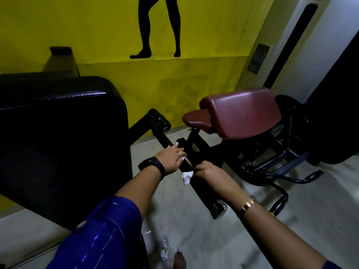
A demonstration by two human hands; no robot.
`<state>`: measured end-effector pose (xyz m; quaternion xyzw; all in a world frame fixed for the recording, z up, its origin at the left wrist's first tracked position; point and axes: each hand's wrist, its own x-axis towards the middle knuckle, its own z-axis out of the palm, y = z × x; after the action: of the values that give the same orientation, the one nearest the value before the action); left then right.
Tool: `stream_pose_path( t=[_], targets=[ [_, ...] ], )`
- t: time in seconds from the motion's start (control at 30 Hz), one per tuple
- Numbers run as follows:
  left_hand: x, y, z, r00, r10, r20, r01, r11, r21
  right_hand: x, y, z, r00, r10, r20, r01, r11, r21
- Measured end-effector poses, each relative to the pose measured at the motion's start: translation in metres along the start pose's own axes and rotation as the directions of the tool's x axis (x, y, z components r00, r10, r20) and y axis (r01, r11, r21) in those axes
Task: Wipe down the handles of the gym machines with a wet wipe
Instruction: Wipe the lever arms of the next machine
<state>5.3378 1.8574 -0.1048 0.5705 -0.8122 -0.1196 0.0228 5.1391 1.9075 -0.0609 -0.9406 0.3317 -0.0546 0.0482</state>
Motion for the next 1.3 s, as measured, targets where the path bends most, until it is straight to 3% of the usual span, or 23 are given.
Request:
stream_pose_path(
  t=[0.2, 0.33, 0.57, 0.73, 0.93, 1.1, 1.3],
  targets=[
    [0.000, 0.002, 0.001, 1.000, -0.018, -0.011, 0.018, 0.999, -0.036, 0.021, 0.004, -0.002, 0.983, 0.182, 0.010, -0.182, 0.970, 0.159],
    [-0.002, 0.002, 0.002, 0.999, -0.035, -0.020, 0.034, 0.997, -0.074, 0.016, -0.003, 0.003, 0.990, 0.143, -0.012, -0.139, 0.975, 0.173],
    [-0.004, 0.011, 0.004, 0.996, -0.078, -0.040, 0.083, 0.984, 0.159, 0.001, -0.004, -0.007, 0.991, 0.129, -0.030, -0.125, 0.986, 0.113],
    [-0.008, 0.014, 0.005, 0.995, -0.104, 0.005, 0.101, 0.975, 0.196, 0.021, -0.011, -0.002, 0.983, 0.182, -0.023, -0.176, 0.971, 0.163],
    [-0.012, 0.019, 0.006, 0.992, -0.127, -0.016, 0.128, 0.985, 0.116, -0.001, -0.021, -0.007, 0.974, 0.212, 0.084, -0.216, 0.976, 0.039],
    [-0.021, 0.026, 0.008, 0.995, -0.088, -0.042, 0.094, 0.975, 0.201, -0.030, -0.024, -0.017, 0.966, 0.190, 0.174, -0.186, 0.982, -0.041],
    [-0.036, 0.036, 0.004, 0.997, -0.082, -0.015, 0.083, 0.972, 0.219, -0.006, -0.032, -0.024, 0.990, 0.116, 0.086, -0.110, 0.991, -0.074]
  ],
)
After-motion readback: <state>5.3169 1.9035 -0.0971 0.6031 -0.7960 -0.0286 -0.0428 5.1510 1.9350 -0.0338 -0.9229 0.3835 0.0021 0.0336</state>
